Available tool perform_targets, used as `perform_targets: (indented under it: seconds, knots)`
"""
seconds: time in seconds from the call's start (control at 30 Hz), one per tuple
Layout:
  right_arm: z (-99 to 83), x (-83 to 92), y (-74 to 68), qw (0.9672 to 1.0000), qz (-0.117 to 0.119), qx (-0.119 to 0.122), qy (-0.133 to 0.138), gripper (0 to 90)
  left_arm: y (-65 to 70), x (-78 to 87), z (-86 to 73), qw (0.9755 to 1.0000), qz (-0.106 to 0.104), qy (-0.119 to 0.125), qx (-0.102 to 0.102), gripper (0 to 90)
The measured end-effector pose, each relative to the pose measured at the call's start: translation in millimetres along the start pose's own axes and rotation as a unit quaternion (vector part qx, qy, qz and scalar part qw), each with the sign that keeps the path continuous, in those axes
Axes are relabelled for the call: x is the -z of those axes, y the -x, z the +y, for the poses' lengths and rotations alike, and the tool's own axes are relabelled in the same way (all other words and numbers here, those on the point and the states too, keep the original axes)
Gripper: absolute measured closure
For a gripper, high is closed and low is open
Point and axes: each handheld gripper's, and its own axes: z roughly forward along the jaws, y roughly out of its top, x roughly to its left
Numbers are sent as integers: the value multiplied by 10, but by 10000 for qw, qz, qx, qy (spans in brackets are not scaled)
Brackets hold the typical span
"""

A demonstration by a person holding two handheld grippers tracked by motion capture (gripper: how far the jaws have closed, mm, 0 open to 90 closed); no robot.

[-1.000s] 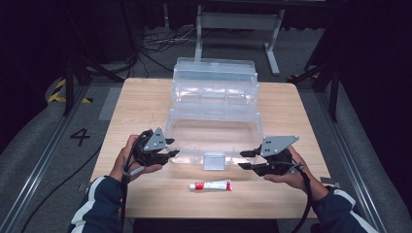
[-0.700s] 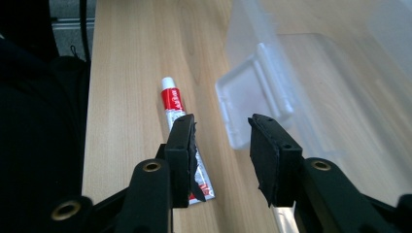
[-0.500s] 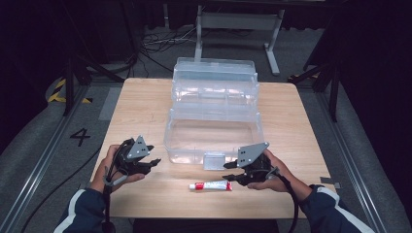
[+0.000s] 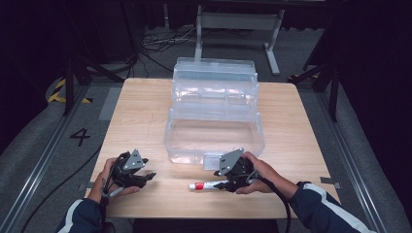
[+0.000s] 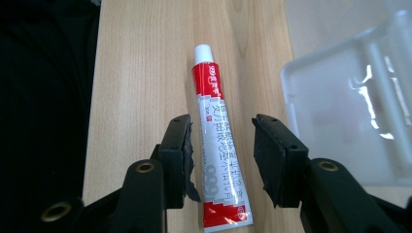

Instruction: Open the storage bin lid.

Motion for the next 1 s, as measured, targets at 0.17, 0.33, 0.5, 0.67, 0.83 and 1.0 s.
perform_targets:
  seconds: [0.17,0.33,0.5,0.67,0.83,1.0]
  knots:
    - [47,-119,1,9994,97,60,-341,601,-10,-37,-85,9998,-68,-49,196,380]
    - [104,-213,-26,9974,146,161,-692,591,-4,-59,-117,9995,-140,-15,266,355]
    - [156,-286,-38,9952,199,192,-939,587,1,-99,-133,9993,-221,-43,306,350]
    - [180,-348,-19,9937,194,174,-1094,577,-5,-123,-150,9989,-299,23,372,347]
    - [190,-409,9,9922,232,91,-1218,574,-35,-135,-184,9980,-391,117,487,335]
    - [196,-451,21,9917,233,80,-1258,575,-41,-155,-199,9979,-396,228,466,310]
